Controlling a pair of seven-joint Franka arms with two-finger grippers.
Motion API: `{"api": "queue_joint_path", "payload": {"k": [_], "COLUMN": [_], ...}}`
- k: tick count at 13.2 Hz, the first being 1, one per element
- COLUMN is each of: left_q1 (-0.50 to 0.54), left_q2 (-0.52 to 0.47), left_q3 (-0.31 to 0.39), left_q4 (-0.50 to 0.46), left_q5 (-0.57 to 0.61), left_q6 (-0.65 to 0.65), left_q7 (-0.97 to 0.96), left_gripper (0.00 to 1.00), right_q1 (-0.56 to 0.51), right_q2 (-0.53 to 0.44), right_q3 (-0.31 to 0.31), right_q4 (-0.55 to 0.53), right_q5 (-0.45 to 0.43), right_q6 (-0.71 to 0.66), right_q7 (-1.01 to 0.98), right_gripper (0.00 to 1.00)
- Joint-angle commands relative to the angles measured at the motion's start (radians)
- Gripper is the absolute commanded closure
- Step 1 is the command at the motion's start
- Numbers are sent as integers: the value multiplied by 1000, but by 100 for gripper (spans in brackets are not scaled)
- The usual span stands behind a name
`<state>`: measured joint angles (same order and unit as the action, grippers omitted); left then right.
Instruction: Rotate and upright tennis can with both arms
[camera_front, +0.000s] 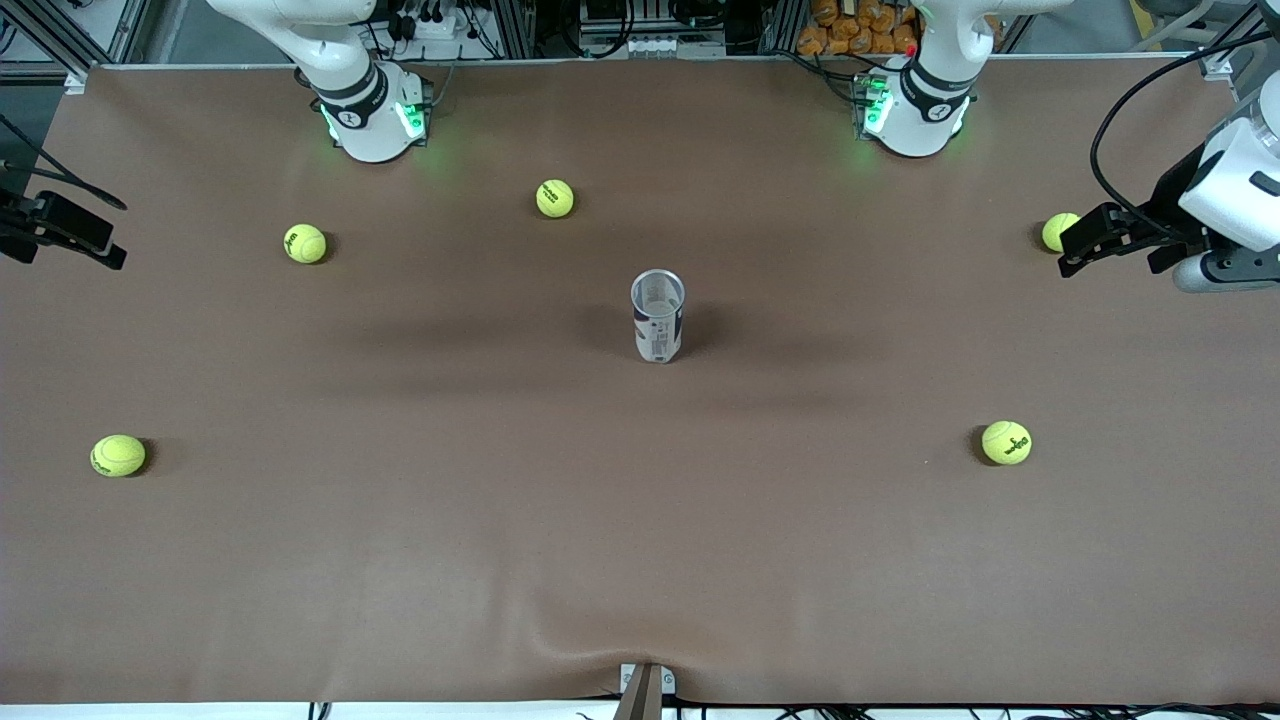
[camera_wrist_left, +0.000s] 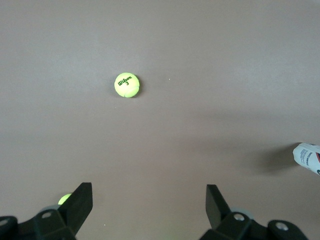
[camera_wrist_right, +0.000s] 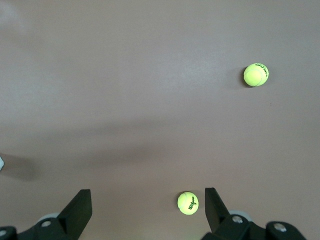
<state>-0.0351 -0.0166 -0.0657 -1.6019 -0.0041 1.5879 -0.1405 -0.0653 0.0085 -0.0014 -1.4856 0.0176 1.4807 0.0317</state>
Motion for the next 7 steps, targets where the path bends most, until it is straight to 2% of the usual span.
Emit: {"api": "queue_joint_path", "payload": {"k": [1, 7], "left_q1": [-9, -8], "left_q2": [-2, -2], "left_q3": [7, 4], "left_q4": [4, 4], "left_q5": [-8, -8], "left_q6": [3, 3], "left_q7": [2, 15], "left_gripper": [0, 0], "right_q1": [-7, -7], "right_q2": [4, 4], "right_q3": [6, 6], "right_q4": [14, 14], "right_q5": [-11, -11], "right_q6": [-5, -5], "right_q7": [-4, -4], "right_gripper": [0, 0]}}
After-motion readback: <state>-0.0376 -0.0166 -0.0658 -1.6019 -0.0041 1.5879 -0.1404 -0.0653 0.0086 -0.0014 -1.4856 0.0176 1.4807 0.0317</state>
